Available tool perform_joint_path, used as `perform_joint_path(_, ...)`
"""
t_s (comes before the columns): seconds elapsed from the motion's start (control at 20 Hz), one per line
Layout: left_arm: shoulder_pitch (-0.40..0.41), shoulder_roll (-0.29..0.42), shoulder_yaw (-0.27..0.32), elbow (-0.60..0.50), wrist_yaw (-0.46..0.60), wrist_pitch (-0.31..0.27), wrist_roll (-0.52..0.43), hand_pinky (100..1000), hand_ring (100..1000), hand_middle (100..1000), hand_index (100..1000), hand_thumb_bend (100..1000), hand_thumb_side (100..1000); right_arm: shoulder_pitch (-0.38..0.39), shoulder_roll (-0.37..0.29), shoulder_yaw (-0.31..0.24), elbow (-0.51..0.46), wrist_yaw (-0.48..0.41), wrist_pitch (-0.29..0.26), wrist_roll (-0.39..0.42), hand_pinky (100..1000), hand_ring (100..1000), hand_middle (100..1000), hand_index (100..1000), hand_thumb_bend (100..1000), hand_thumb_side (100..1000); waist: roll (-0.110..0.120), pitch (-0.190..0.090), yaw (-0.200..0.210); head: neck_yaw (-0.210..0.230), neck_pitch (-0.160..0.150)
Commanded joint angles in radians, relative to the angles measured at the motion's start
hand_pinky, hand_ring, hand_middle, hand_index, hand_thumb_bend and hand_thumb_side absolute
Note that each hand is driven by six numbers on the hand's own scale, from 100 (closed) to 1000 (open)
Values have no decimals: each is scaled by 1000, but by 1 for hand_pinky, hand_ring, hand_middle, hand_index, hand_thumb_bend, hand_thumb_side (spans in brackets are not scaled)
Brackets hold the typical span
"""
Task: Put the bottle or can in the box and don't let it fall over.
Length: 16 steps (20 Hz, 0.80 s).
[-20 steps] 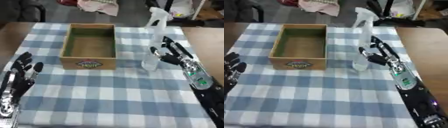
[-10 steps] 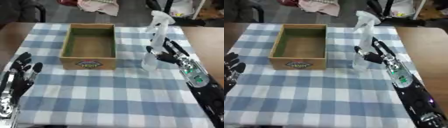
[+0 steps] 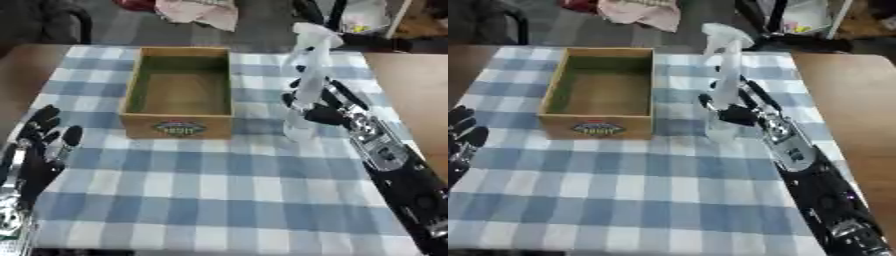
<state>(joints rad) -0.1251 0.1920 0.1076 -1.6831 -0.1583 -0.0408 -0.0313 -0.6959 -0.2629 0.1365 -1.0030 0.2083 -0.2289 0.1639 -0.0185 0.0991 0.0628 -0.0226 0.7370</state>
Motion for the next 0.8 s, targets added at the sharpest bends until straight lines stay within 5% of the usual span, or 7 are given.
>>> perform_joint_path(0.05, -13, 6, -2, -18, 5, -3, -2, 936, 944, 892, 958, 607, 641, -22, -5, -2, -3, -14, 7, -18, 962, 731, 630, 853, 172, 229, 2, -8, 3, -4, -8)
perform_joint_path(0.1, -13, 6, -2, -18, 5, -3, -2, 936, 944, 892, 958, 607, 641, -20, -4, -1, 0, -17, 9, -22, 961, 729, 625, 848, 163, 215, 2, -8, 3, -4, -8)
perform_joint_path(0.15, -13, 6, -1, -18, 5, -3, -2, 936, 944, 892, 958, 607, 641, -19, -3, -2, 1, -20, 11, -30, 952, 706, 569, 788, 100, 100, 2, -8, 3, -3, -9)
perform_joint_path(0.55, -13, 5, 1, -18, 5, -2, 1, 936, 943, 890, 958, 607, 641, -11, -3, -9, 6, -52, 44, -196, 886, 539, 232, 400, 100, 100, 1, -9, 3, -1, -9)
perform_joint_path(0.8, -13, 5, 3, -19, 7, -1, 3, 936, 943, 888, 959, 598, 645, -17, -11, 0, 1, -73, 56, -241, 884, 530, 216, 354, 100, 100, 1, -9, 3, 1, -6)
